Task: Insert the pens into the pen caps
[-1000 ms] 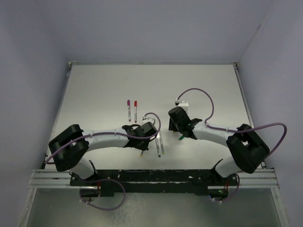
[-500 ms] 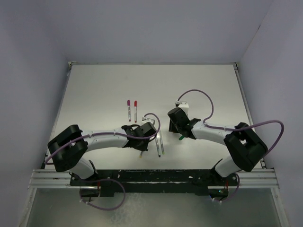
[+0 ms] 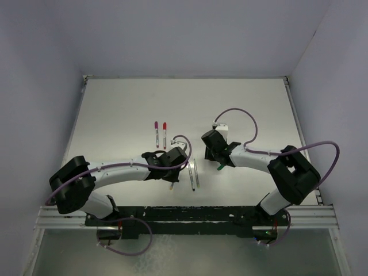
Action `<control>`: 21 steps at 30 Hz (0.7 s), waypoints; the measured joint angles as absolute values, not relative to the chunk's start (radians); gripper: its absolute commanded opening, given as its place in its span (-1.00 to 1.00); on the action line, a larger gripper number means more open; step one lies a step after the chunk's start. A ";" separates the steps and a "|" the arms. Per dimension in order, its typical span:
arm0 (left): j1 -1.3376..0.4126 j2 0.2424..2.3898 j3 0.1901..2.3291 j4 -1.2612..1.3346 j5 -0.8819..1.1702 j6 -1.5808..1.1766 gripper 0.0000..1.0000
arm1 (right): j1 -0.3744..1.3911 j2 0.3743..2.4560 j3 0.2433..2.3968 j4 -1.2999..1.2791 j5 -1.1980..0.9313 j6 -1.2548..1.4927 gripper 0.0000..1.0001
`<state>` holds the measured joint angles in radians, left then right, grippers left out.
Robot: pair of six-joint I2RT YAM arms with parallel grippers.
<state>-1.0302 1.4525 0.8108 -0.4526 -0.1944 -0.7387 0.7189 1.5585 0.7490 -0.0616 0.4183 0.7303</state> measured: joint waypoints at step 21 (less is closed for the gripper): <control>-1.030 1.452 0.811 -0.453 -0.195 -0.737 -1.00 | 0.785 1.602 0.799 -0.138 0.486 0.768 -0.81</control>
<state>-1.0302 1.4517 0.8112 -0.4526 -0.1947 -0.7372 0.7853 1.6024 0.7986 -0.1375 0.4862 0.7677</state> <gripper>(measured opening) 0.034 0.246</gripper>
